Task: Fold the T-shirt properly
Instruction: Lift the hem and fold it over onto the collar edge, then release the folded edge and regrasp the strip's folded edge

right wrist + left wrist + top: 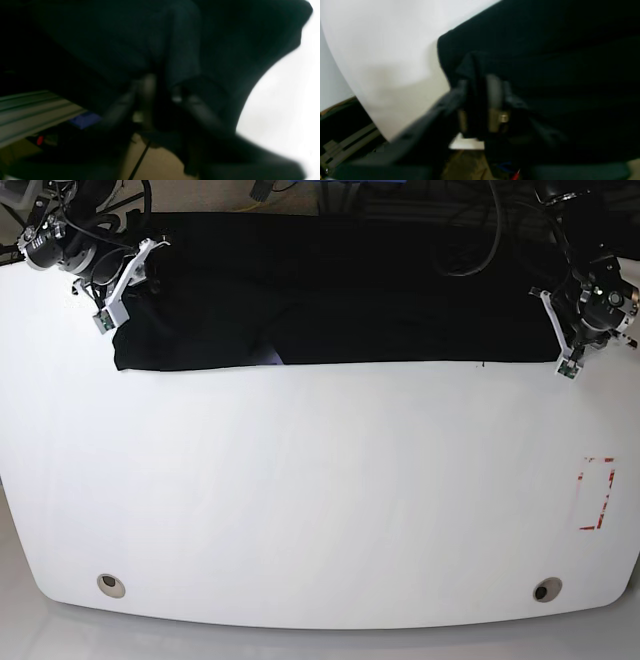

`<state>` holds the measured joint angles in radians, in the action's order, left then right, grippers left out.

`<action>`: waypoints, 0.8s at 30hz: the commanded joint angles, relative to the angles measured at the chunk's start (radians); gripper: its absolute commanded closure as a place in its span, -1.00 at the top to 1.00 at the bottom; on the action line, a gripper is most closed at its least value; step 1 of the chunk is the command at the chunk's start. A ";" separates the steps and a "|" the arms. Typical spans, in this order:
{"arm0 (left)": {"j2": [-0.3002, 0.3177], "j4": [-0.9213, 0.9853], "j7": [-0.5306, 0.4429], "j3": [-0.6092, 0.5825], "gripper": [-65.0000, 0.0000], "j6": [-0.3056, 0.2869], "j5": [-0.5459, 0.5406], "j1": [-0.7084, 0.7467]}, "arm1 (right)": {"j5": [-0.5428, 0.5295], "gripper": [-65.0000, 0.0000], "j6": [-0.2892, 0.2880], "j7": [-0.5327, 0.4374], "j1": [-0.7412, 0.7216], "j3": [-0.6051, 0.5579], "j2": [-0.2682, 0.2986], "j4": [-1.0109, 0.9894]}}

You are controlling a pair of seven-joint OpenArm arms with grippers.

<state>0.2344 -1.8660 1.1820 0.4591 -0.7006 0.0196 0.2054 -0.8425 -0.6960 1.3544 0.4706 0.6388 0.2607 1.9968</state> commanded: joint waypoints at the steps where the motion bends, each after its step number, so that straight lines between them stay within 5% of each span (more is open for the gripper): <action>1: 0.021 -0.014 -0.004 0.005 -0.24 0.002 0.007 -0.005 | -0.014 -0.08 -0.002 -0.013 0.015 0.008 0.012 0.014; 4: 0.023 -0.007 -0.004 0.005 0.08 0.002 0.007 0.007 | -0.014 0.38 -0.002 -0.013 0.032 0.008 -0.002 0.014; 8: 0.023 -0.008 -0.004 0.005 0.15 0.002 0.001 0.004 | -0.022 0.76 -0.002 -0.014 0.037 0.023 -0.013 0.019; 14: 0.018 -0.120 -0.003 0.008 0.15 0.002 -0.016 0.002 | -0.186 0.80 -0.002 -0.014 0.029 0.180 -0.014 0.015; 19: 0.016 -0.133 -0.003 0.025 0.15 0.002 -0.180 -0.001 | -0.311 0.80 -0.002 -0.014 -0.037 0.191 -0.013 0.014; 24: 0.013 -0.128 -0.003 0.034 0.05 0.002 -0.292 0.010 | -0.265 0.71 -0.002 -0.014 -0.077 0.111 -0.051 -0.004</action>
<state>0.2390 -1.9808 1.1896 0.4919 -0.7002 -0.2501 0.2222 -1.1118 -0.6971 1.3407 0.4011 0.7635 0.2150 1.9907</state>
